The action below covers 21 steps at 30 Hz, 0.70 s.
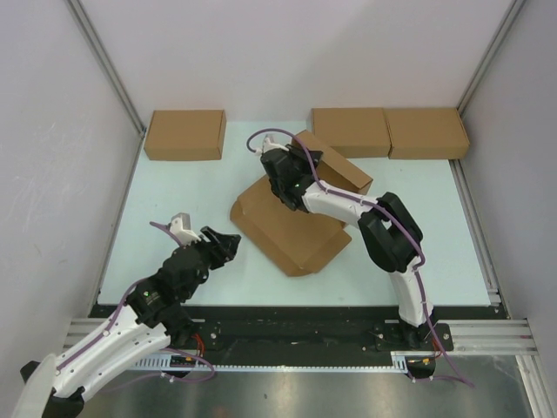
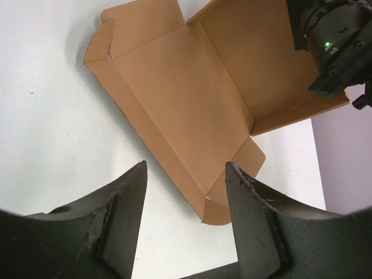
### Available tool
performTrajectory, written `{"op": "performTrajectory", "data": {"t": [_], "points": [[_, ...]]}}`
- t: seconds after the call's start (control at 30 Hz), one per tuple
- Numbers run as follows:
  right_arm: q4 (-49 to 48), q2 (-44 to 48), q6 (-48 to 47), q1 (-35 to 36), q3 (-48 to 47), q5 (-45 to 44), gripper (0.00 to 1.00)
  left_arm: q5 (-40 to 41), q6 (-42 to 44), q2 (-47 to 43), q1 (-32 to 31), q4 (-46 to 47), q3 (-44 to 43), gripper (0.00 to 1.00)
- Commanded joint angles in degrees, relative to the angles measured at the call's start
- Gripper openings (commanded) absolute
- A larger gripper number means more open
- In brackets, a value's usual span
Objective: Fold the paper box
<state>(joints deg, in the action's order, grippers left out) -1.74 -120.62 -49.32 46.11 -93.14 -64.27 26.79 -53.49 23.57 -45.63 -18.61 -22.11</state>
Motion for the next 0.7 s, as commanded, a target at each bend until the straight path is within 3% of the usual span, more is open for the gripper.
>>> {"op": "performTrajectory", "data": {"t": [0.0, 0.07, 0.27, 0.37, 0.4, 0.43, 0.47, 0.53, 0.6, 0.67], "points": [[0.86, -0.58, 1.68, -0.67, -2.22, -1.47, 0.07, 0.2, -0.03, -0.19, -0.17, 0.33, 0.58, 0.61], [0.86, -0.5, 1.68, -0.75, -2.22, -1.47, 0.0, 0.02, 0.06, -0.11, -0.17, 0.42, 0.49, 0.61], [4.43, 0.99, 4.13, -0.23, -5.27, -2.17, 0.0, -0.15, -0.03, 0.42, -0.16, 0.77, 0.58, 0.61], [21.11, 2.4, 18.6, -1.54, -12.04, 0.19, 0.0, -0.15, -0.12, 0.68, -0.25, 1.21, 0.23, 0.61], [27.43, 2.58, 25.08, -2.24, -19.37, 1.85, 0.0, -0.15, -0.03, 0.77, -0.25, 1.47, 0.14, 0.61], [33.84, 2.49, 36.11, -3.03, -23.01, 6.04, 0.0, -0.07, -0.03, 0.95, -0.25, 1.73, 0.05, 0.61], [45.22, 2.32, 42.14, -5.48, -26.35, 8.61, 0.0, 0.02, -0.03, 1.21, -0.25, 1.82, -0.74, 0.61], [57.04, 2.93, 54.95, -8.21, -33.23, 17.19, 0.0, 0.55, 0.41, 1.3, -0.25, 2.0, -1.7, 0.61], [60.0, 5.2, 60.81, -12.5, -32.2, 23.02, 0.0, 0.9, 1.11, 1.39, -0.25, 2.09, -3.55, 0.62], [58.44, 11.61, 68.26, -15.24, -23.52, 31.81, 0.0, 1.43, 1.64, 1.39, -0.25, 2.35, -5.39, 0.62]]}}
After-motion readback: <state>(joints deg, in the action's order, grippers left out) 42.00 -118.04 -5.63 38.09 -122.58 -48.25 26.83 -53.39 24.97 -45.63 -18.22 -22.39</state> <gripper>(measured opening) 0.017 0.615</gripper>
